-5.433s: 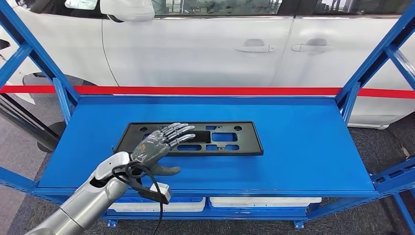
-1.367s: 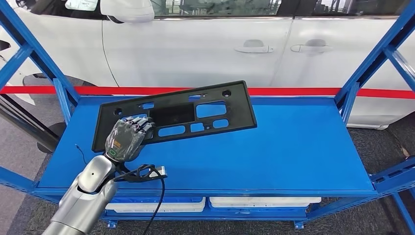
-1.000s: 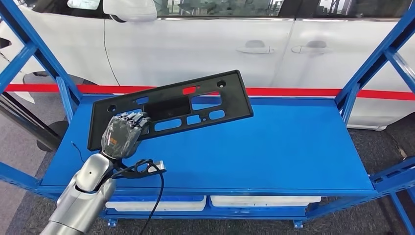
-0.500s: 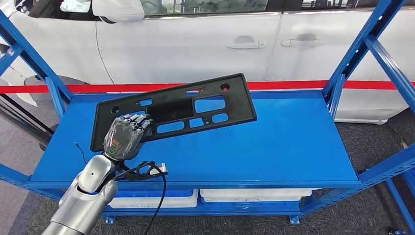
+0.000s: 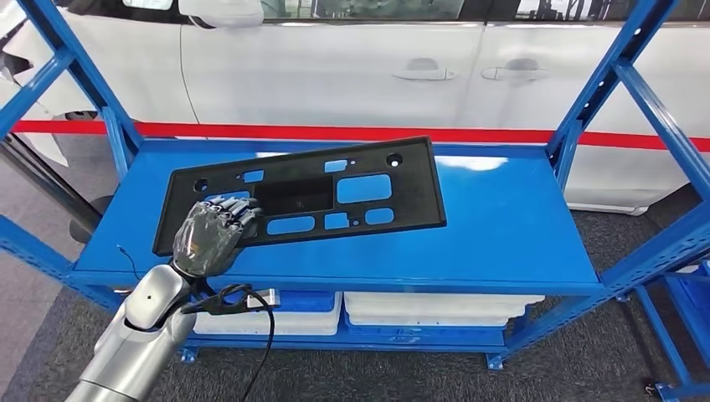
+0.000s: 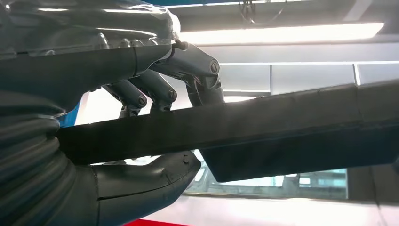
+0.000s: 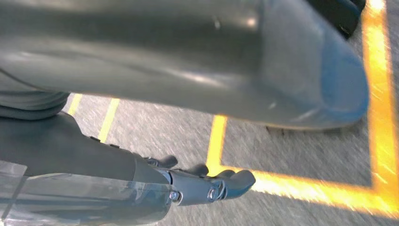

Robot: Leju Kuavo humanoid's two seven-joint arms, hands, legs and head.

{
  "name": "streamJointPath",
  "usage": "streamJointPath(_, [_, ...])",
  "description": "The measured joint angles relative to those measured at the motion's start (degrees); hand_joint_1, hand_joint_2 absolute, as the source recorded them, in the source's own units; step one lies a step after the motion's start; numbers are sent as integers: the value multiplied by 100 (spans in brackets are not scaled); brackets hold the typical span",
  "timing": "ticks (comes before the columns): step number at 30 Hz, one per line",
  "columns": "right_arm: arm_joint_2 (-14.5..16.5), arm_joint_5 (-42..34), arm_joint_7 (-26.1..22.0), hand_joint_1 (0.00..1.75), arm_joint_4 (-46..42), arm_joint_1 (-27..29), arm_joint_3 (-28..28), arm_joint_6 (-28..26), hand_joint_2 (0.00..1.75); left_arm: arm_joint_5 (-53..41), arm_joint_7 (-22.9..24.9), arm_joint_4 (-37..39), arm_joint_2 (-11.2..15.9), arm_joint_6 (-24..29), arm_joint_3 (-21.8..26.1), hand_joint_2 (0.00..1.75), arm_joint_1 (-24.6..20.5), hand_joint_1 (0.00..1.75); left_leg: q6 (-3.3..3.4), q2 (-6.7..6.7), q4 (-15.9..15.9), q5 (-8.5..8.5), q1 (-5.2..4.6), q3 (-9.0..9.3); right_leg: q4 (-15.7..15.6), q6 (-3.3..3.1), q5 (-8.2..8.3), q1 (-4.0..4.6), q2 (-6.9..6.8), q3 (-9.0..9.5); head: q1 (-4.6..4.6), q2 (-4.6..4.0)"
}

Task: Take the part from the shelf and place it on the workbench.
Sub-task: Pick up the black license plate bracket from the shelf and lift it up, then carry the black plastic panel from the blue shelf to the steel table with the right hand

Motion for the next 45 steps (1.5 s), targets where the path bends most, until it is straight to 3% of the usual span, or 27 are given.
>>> streamJointPath(2, [2, -6, 4, 0, 2, -3, 0, -3, 0, 51, -158, -63, -19, 0, 73, 175, 57, 175, 14, 1, 11, 131, 0, -185, 697, 58, -457, -33, -3, -142, 0, 0])
streamJointPath(3, [2, -9, 1, 0, 2, -6, 0, -5, 0, 75, -234, -103, -25, 0, 111, 175, 98, 175, 1, 2, 24, 188, 1, -276, 933, 87, -487, -51, -4, -143, -1, 0])
streamJointPath(4, [2, -12, -3, 0, 1, -9, 0, -8, 0, 99, -297, -147, -30, 0, 148, 175, 138, 175, -17, 4, 45, 240, 7, -368, 1010, 112, -395, -69, -7, -66, 0, 0])
streamJointPath(6, [2, -16, -9, 0, 0, -18, 0, -11, 0, 135, -372, -231, -42, 0, 210, 175, 194, 175, -68, 5, 115, 322, 26, -537, 600, 140, -111, -107, -11, 371, 0, 0])
streamJointPath(8, [2, -20, -11, 0, -1, -40, 0, -10, 0, 146, -394, -306, -51, 2, 261, 175, 210, 175, -135, 4, 204, 381, 25, -670, -158, 109, -128, -99, -6, 921, -1, 0])
streamJointPath(9, [2, -21, -13, 0, -1, -53, 0, -9, 0, 148, -398, -337, -56, 6, 284, 175, 214, 175, -171, 3, 230, 415, 21, -709, -417, 71, -197, -86, -2, 1080, -1, 0])
streamJointPath(10, [3, -22, -15, 0, -1, -63, 0, -8, 0, 149, -399, -360, -61, 9, 302, 175, 219, 175, -211, 4, 237, 455, 17, -734, -545, 22, -250, -63, 2, 1134, -1, 0])
streamJointPath(12, [5, -23, -15, 0, 1, -67, 0, -8, 0, 150, -405, -381, -68, 15, 321, 175, 234, 175, -290, 0, 242, 490, 29, -769, -577, -86, -182, -62, -13, 1076, -1, 0])
streamJointPath(13, [8, -23, -15, 0, 1, -68, 0, -8, 0, 150, -406, -386, -70, 15, 331, 175, 244, 175, -324, -5, 308, 390, 38, -810, -586, -143, -125, -67, -25, 1032, -1, 0])
streamJointPath(15, [14, -23, -13, 0, 2, -70, 0, -8, 0, 150, -408, -389, -70, 15, 347, 175, 260, 175, -376, -12, 755, -98, 55, -969, -599, -233, 5, -73, -52, 906, -2, 0])
streamJointPath(17, [14, -23, -13, 0, 1, -70, 0, -8, 0, 152, -408, -390, -70, 15, 353, 175, 270, 175, -413, -13, 1472, -585, 57, -1135, -587, -265, 129, -58, -57, 742, -2, 0])
streamJointPath(18, [14, -24, -16, 0, 0, -69, 0, -9, 0, 159, -421, -390, -70, 15, 355, 175, 280, 175, -422, -13, 1737, -656, 57, -1147, -575, -265, 193, -52, -57, 650, -2, 0])
streamJointPath(20, [15, -28, -27, 0, -1, -67, 0, -14, 0, 197, -515, -433, -72, 15, 379, 175, 319, 175, -414, -13, 1729, -444, 58, -908, -544, -247, 316, -45, -54, 463, -2, 0])
streamJointPath(22, [23, -39, -43, 0, -1, -65, 0, -27, 0, 257, -667, -555, -79, 15, 433, 175, 365, 175, -370, -15, 1051, -241, 54, -357, -509, -206, 424, -41, -47, 311, -3, 0])
streamJointPath(24, [32, -54, -63, 0, -1, -61, 0, -51, 0, 316, -769, -687, -90, 17, 474, 175, 389, 175, -301, -27, 360, -316, 27, 100, -495, -143, 518, -29, -48, 247, -1, 0])
streamJointPath(25, [34, -60, -74, 0, -1, -58, 0, -65, 0, 347, -799, -741, -93, 19, 485, 175, 397, 175, -263, -35, 190, -371, 9, 191, -506, -106, 571, -28, -52, 243, 1, 0])
streamJointPath(27, [34, -72, -94, 0, -1, -46, -1, -85, 0, 404, -839, -852, -98, 23, 512, 175, 448, 175, -177, -29, 133, -283, 2, 159, -538, -33, 658, -33, -43, 244, 3, 0])
streamJointPath(29, [34, -92, -113, 0, -1, -23, -2, -96, 0, 440, -855, -962, -98, 24, 544, 175, 514, 175, -69, -2, 100, -138, 21, 57, -375, 15, 408, -43, -21, 155, 3, 0])
streamJointPath(32, [36, -119, -121, 0, -1, 11, -2, -108, 0, 452, -864, -1099, -96, 24, 577, 175, 583, 175, 26, 8, 102, 92, 8, -215, 530, 52, -441, -58, -13, -72, 3, 0])
streamJointPath(33, [37, -124, -123, 0, -1, 16, -2, -108, 0, 451, -863, -1134, -92, 24, 587, 175, 610, 175, 29, 6, 114, 164, -4, -322, 826, 61, -549, -60, -13, -96, 3, 0])
streamJointPath(35, [37, -132, -129, 0, -1, 15, -2, -107, 0, 440, -845, -1180, -76, 24, 599, 175, 660, 175, 18, 5, 149, 298, -22, -539, 988, 55, -368, -59, -13, 75, 3, 0])
streamJointPath(36, [37, -134, -130, 0, -1, 14, -2, -106, 0, 433, -832, -1189, -64, 24, 601, 175, 674, 175, 7, 4, 168, 358, -28, -637, 804, 36, -204, -56, -13, 292, 3, 0])
streamJointPath(37, [36, -137, -130, 0, -1, 9, -2, -107, 0, 431, -819, -1192, -49, 24, 601, 175, 678, 175, -8, 4, 187, 415, -34, -718, 470, 2, -129, -44, -13, 595, 2, 0])
streamJointPath(39, [36, -149, -129, 0, -3, -3, -2, -113, 0, 434, -796, -1193, 2, 24, 599, 175, 665, 175, -58, 7, 207, 522, -46, -816, -313, -63, -233, -6, -16, 1166, 1, 0])
streamJointPath(40, [37, -155, -128, 0, -4, -7, -3, -116, 0, 428, -784, -1194, 32, 24, 599, 175, 656, 175, -90, 12, 200, 580, -42, -836, -569, -90, -310, 19, -17, 1322, 1, 0])
streamJointPath(43, [55, -164, -120, 0, -2, 15, -4, -119, 0, 391, -743, -1192, 131, 24, 596, 175, 648, 175, -195, 4, 179, 662, -21, -887, -756, -162, -199, 18, -35, 1305, 2, 0])
streamJointPath(45, [75, -163, -109, 0, -1, 36, -4, -120, 0, 384, -726, -1190, 223, 24, 590, 175, 651, 175, -258, -22, 486, 258, -6, -1004, -801, -235, -35, -17, -66, 1180, 2, 0])
